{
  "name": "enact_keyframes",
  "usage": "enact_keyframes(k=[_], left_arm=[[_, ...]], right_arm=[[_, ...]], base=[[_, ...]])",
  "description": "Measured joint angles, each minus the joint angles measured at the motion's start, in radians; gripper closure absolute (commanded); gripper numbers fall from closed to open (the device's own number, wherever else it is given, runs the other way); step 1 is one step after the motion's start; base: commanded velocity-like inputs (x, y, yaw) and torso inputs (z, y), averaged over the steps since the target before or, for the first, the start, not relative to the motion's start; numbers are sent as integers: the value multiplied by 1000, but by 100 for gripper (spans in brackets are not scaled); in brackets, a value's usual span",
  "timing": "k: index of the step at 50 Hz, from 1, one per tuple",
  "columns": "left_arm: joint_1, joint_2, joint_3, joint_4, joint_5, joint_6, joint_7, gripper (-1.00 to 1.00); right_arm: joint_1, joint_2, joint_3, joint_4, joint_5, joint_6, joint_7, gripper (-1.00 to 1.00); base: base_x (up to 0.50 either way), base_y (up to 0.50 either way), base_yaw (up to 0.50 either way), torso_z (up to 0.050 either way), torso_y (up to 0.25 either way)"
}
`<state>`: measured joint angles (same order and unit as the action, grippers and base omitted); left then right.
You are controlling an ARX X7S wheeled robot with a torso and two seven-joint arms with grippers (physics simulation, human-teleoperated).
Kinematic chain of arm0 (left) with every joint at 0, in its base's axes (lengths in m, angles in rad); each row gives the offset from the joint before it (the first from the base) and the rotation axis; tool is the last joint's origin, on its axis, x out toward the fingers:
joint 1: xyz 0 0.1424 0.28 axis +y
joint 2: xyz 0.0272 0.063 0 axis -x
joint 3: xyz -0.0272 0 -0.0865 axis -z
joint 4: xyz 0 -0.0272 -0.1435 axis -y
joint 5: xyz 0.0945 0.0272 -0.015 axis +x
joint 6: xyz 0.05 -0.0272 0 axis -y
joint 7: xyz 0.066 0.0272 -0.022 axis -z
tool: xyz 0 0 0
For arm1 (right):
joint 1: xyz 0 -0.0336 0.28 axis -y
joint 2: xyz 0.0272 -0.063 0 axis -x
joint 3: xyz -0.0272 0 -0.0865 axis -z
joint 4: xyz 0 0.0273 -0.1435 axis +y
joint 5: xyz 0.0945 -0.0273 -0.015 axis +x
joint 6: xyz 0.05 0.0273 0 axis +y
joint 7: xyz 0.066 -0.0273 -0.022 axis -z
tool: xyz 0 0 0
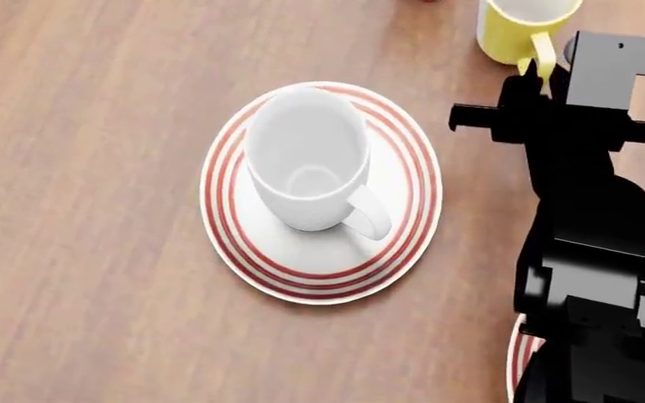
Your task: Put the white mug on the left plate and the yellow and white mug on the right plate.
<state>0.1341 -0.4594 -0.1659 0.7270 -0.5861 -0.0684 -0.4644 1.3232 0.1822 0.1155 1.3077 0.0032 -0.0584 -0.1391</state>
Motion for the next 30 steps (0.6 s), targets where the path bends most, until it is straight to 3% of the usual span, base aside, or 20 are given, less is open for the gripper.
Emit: enact_keyframes(k=[22, 30], left_arm=[[-4, -4, 7, 1, -2, -4, -6, -100], [-5, -4, 10, -2, 0, -3, -7, -100]], right_arm=[[-32, 11, 10, -7, 2, -199, -36, 100], [-129, 7, 6, -255, -9, -85, -24, 100]], base=[[0, 0, 0, 0, 0], [0, 0, 0, 0, 0]])
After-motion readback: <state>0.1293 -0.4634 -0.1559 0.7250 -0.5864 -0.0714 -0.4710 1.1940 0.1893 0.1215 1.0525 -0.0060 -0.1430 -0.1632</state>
